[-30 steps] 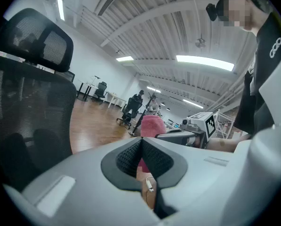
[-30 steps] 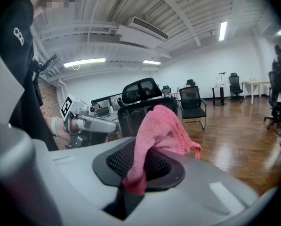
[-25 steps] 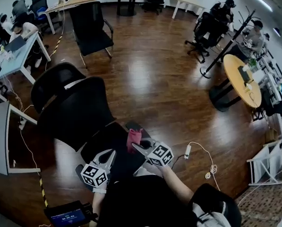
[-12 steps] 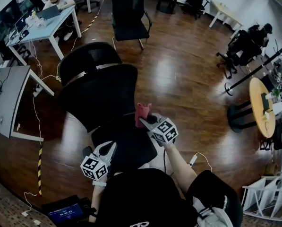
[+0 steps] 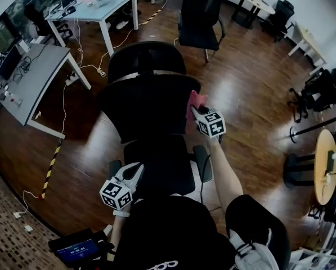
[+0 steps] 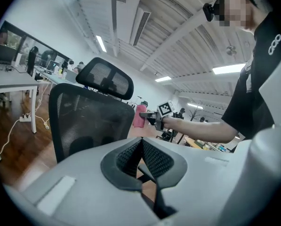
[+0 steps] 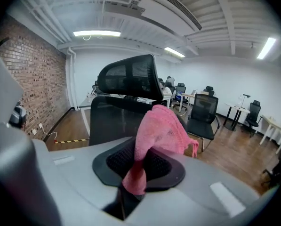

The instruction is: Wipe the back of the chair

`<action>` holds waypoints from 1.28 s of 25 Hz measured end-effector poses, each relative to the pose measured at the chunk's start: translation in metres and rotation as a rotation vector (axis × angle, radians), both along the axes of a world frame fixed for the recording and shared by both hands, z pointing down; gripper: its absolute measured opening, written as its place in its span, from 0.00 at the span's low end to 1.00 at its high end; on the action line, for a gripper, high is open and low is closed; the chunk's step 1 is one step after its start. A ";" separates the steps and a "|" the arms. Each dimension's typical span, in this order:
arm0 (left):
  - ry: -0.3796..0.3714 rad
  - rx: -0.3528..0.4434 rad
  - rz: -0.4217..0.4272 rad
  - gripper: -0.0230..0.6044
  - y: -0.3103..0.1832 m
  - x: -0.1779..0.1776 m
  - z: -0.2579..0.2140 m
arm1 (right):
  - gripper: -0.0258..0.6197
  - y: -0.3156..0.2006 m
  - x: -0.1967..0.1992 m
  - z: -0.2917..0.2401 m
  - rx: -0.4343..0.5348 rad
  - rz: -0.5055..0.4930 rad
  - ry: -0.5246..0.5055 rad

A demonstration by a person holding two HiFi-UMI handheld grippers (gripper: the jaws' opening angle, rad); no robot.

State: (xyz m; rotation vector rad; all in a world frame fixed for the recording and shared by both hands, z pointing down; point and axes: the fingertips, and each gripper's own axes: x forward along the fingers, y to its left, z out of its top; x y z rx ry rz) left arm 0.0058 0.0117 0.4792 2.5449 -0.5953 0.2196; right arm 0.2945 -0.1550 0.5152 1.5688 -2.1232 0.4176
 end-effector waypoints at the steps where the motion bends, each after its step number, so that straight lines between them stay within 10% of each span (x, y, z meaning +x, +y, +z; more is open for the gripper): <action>1: -0.003 -0.001 -0.020 0.01 -0.001 -0.003 -0.001 | 0.11 -0.011 0.007 0.000 -0.003 0.009 0.010; 13: -0.022 -0.013 -0.158 0.01 -0.006 -0.030 -0.004 | 0.11 -0.076 0.084 0.013 -0.094 0.265 0.211; 32: -0.013 -0.010 -0.235 0.01 -0.007 -0.056 -0.013 | 0.11 -0.131 -0.040 0.020 -0.097 0.035 0.212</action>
